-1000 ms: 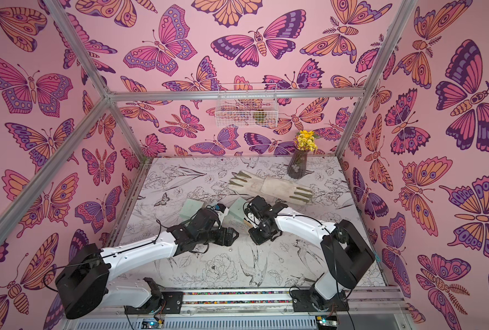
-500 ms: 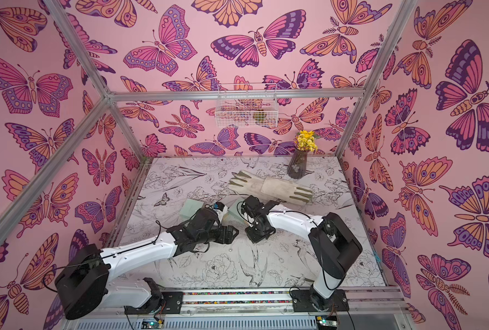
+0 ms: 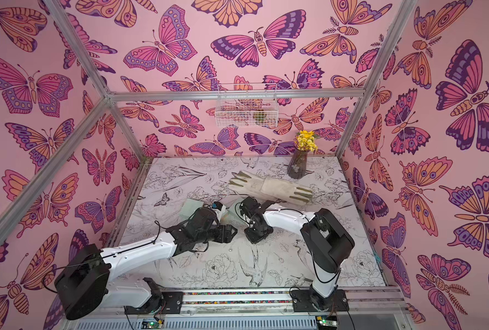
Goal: Place the earrings into the drawer-style jewelry box
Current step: Pick up the earring from the center of the board.
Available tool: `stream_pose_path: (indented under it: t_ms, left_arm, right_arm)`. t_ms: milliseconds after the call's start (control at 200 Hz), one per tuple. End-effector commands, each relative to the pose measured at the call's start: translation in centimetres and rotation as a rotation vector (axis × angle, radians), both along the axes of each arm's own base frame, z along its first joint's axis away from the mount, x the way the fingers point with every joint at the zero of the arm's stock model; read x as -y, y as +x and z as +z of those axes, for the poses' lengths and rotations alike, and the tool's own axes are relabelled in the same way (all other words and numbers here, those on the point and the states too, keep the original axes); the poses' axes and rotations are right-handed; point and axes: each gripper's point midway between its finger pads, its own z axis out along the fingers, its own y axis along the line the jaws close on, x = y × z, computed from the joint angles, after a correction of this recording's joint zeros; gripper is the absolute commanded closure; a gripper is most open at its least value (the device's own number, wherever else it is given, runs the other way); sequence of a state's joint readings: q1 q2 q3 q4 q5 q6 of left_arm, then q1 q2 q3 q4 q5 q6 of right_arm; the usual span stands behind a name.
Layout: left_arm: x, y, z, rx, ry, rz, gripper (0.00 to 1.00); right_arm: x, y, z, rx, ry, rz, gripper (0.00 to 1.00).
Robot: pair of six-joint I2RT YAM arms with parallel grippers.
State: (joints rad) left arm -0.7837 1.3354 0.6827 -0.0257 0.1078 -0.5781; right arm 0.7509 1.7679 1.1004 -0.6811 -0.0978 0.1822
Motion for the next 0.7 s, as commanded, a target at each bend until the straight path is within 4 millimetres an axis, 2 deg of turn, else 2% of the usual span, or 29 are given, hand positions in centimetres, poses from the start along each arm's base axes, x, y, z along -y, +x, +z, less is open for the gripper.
stream_pose_path:
  t_ms: [0,696]
  left_arm:
    - [-0.39,-0.06,-0.02,0.005,-0.007,0.006,0.21]
    - [-0.03,-0.16,-0.07,-0.004,-0.012,-0.011,0.21]
  right_arm:
    - [-0.22,-0.07,0.02,-0.010,-0.015,0.004,0.75]
    - [-0.15,0.03,-0.64,-0.013,-0.027,-0.005,0.89]
